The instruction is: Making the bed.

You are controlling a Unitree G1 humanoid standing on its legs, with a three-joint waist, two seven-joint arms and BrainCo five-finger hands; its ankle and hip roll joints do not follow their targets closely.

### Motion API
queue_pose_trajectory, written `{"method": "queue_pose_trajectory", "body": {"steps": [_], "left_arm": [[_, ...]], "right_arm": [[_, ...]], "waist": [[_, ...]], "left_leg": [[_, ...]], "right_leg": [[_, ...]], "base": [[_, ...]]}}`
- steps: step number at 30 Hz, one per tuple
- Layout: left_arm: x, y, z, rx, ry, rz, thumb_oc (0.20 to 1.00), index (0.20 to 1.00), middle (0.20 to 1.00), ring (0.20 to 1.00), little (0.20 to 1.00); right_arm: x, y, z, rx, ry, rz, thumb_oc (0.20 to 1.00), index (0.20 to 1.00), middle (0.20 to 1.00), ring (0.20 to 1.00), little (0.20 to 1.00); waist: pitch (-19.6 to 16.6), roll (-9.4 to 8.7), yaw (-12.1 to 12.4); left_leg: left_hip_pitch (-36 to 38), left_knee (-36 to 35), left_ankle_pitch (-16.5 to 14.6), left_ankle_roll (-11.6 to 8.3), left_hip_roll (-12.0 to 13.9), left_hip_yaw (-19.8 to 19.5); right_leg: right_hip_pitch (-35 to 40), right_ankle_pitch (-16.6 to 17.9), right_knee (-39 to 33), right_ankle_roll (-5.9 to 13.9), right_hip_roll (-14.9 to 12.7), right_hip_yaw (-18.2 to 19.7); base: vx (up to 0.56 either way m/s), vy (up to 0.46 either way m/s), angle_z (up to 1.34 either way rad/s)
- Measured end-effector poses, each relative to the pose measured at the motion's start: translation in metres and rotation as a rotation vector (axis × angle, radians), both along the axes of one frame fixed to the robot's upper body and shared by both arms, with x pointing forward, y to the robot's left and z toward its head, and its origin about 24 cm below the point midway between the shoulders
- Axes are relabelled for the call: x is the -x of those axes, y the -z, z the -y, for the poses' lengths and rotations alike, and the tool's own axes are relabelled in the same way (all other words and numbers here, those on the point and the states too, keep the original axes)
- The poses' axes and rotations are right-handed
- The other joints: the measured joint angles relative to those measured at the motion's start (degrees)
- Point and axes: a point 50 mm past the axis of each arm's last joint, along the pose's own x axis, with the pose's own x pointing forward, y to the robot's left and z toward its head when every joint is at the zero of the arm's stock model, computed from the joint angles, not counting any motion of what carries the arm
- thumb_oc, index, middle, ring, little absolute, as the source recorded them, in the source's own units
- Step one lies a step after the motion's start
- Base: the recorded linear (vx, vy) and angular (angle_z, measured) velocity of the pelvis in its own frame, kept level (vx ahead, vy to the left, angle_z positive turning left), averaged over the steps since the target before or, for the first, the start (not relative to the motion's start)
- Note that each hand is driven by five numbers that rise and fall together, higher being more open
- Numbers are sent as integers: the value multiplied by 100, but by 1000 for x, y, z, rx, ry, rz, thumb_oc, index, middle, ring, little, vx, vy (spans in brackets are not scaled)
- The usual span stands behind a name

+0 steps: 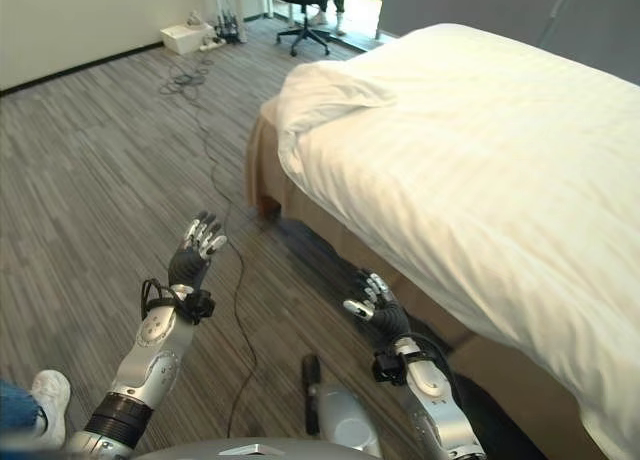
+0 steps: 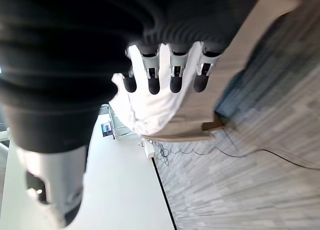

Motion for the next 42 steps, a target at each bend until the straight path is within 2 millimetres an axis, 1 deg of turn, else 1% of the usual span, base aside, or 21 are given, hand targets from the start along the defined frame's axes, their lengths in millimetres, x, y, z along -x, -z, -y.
{"method": "queue_pose_trajectory", "body": {"steps": [1, 2, 4, 5, 8, 10, 12, 14, 17, 18, 19, 20, 23, 25, 26, 28, 30, 33, 36, 37, 42], "left_arm": [[-2, 0, 4, 17, 1, 4, 1000, 1000, 1000, 1000, 1000], [-7, -7, 9, 45, 11, 33, 1000, 1000, 1000, 1000, 1000], [-3, -7, 6, 34, 12, 32, 1000, 1000, 1000, 1000, 1000], [-2, -5, 3, 24, 5, 21, 1000, 1000, 1000, 1000, 1000], [-4, -7, 1, 16, -1, 27, 1000, 1000, 1000, 1000, 1000], [-4, -7, -6, -8, -6, 27, 1000, 1000, 1000, 1000, 1000], [-5, -7, -7, -12, -7, 27, 1000, 1000, 1000, 1000, 1000], [-7, -9, -13, -25, -27, 32, 1000, 1000, 1000, 1000, 1000], [-8, 0, -13, 17, -70, -3, 1000, 1000, 1000, 1000, 1000], [-7, -3, -15, 26, -75, 7, 1000, 1000, 1000, 1000, 1000], [-4, -6, -23, 18, -94, 22, 1000, 1000, 1000, 1000, 1000], [-5, -10, -29, 26, -125, 46, 1000, 1000, 1000, 1000, 1000], [-15, -22, -30, -37, -81, 76, 1000, 1000, 1000, 1000, 1000], [-15, -21, -34, -49, -86, 68, 1000, 1000, 1000, 1000, 1000], [-13, -20, -36, -37, -107, 70, 1000, 1000, 1000, 1000, 1000], [-11, -15, -35, -56, -89, 48, 1000, 1000, 1000, 1000, 1000], [-8, -17, -43, -63, -104, 52, 1000, 1000, 1000, 1000, 1000], [26, -10, -69, -55, -213, 24, 1000, 1000, 1000, 1000, 1000], [40, 5, -68, -49, -220, -47, 1000, 1000, 1000, 1000, 1000], [42, 7, -66, -38, -222, -55, 1000, 1000, 1000, 1000, 1000], [51, 24, -50, 14, -171, -118, 1000, 1000, 1000, 1000, 1000]], "right_arm": [[-3, 1, 3, 13, 4, -4, 1000, 1000, 1000, 1000, 1000], [-9, -6, 9, 29, 15, 22, 1000, 1000, 1000, 1000, 1000], [-16, -11, 9, 20, 25, 47, 1000, 1000, 1000, 1000, 1000], [-19, -15, 9, 21, 31, 72, 1000, 1000, 1000, 1000, 1000], [-24, -18, 6, 15, 41, 86, 1000, 1000, 1000, 1000, 1000], [-22, -15, 5, 19, 31, 72, 1000, 1000, 1000, 1000, 1000], [-17, -12, 9, 29, 45, 55, 1000, 1000, 1000, 1000, 1000], [-21, -13, 7, 25, 45, 64, 1000, 1000, 1000, 1000, 1000], [-20, -16, 17, 46, 70, 72, 1000, 1000, 1000, 1000, 1000], [-19, -20, 17, 60, 54, 82, 1000, 1000, 1000, 1000, 1000], [-22, -20, 17, 49, 61, 89, 1000, 1000, 1000, 1000, 1000], [-23, -18, 14, 22, 75, 89, 1000, 1000, 1000, 1000, 1000], [-12, -3, 11, -19, 114, 18, 1000, 1000, 1000, 1000, 1000], [-14, 0, 0, -145, 158, 5, 1000, 1000, 1000, 1000, 1000], [-17, -2, -11, -263, 172, 9, 1000, 1000, 1000, 1000, 1000], [-13, 2, -14, -249, 119, -23, 1000, 1000, 1000, 1000, 1000], [-8, 5, -6, -222, 120, -40, 1000, 1000, 1000, 1000, 1000], [-14, 4, 1, -216, 156, -31, 1000, 1000, 1000, 1000, 1000], [-18, 0, -1, -219, 135, -13, 1000, 1000, 1000, 1000, 1000], [-18, -1, -4, -222, 121, -12, 1000, 1000, 1000, 1000, 1000], [-18, 6, -18, -194, 25, -48, 1000, 1000, 1000, 1000, 1000]], "waist": [[-28, -21, 5], [14, -99, 114], [53, -186, 435], [162, -392, 585], [178, -394, 543], [166, -262, 557], [176, -215, 464], [192, -154, 651], [274, -8, 430], [273, 133, 398], [289, 88, 470], [276, -76, 423], [296, -259, 401], [435, -133, 411], [520, -2, 462], [559, 84, 309], [557, 114, 339], [421, -4, 602], [341, 32, 723], [315, 39, 733], [-229, -306, 855]], "left_leg": [[-627, 1390, 98, -163, 118, 90], [-1988, 3813, 1169, -465, 414, 146], [-2581, 4277, 936, -489, 333, 113], [-3150, 3846, 667, -255, 134, 37], [-3738, 2298, 751, -129, 224, 58], [-3183, -658, 1129, 141, 234, -307], [-3192, -990, 1309, 152, 294, -650], [-3015, -1340, 1552, -59, 385, -1806], [-2469, -1670, 1887, 113, 939, -1481], [-2047, -1346, 2092, 66, 1150, -1817], [-2058, -1105, 1708, -438, 1038, -2109], [-2090, -892, 1501, -589, 872, -2176], [-2082, -733, 1198, 8, 287, -1591], [-1846, -696, 1097, 172, 156, -1291], [-1781, -453, 884, 547, 58, -1040], [-1485, -783, 880, 526, -11, -869], [-1317, -1179, 933, 440, -113, -640], [-1213, -1512, 1062, 809, -200, 720], [-1350, -1338, 953, 683, -219, 1009], [-1348, -1321, 956, 689, -209, 1015], [-1443, -1190, 856, 591, -211, 1241]], "right_leg": [[121, -114, 4, -61, -34, -71], [274, -326, -30, -132, -4, -91], [612, -342, -202, -228, 50, 243], [1097, -333, -614, -145, -13, 372], [1523, -638, -843, 92, 140, 548], [1848, -756, -937, 237, 283, 886], [2027, -926, -908, 250, 312, 1098], [2208, -1039, -978, 392, 219, 1941], [2393, -1215, -669, 672, 86, 2301], [2404, -1427, -518, 990, 44, 2287], [2327, -1568, -292, 1000, -65, 2518], [2282, -1591, -230, 1058, -356, 2630], [1365, -1172, 803, 1417, -944, 2089], [626, -1248, 2136, 1235, -997, 2188], [228, -1223, 2600, 1134, -1141, 1689], [-67, -1301, 2728, 1196, -1128, 1169], [-249, -1325, 2246, 1223, -1070, 321], [-337, -1304, 2050, 902, -1233, -2061], [-145, -1382, 2238, 904, -1138, -1760], [81, -1399, 1828, 902, -1036, -1412], [1151, -1331, -76, 751, -671, -1192]], "base": [[322, -132, 25], [324, -55, -1], [334, 39, -58], [381, 140, -72], [383, 221, -48], [395, 302, -97], [318, 297, -68], [371, 427, -152], [442, 593, -163], [336, 566, -186], [231, 565, -194], [193, 408, -150], [171, 583, -111], [72, 467, -104], [178, 425, -96], [161, 321, -51], [58, 220, -26], [32, 113, -121], [68, -69, -89], [96, -91, -25], [117, -60, -42]]}}
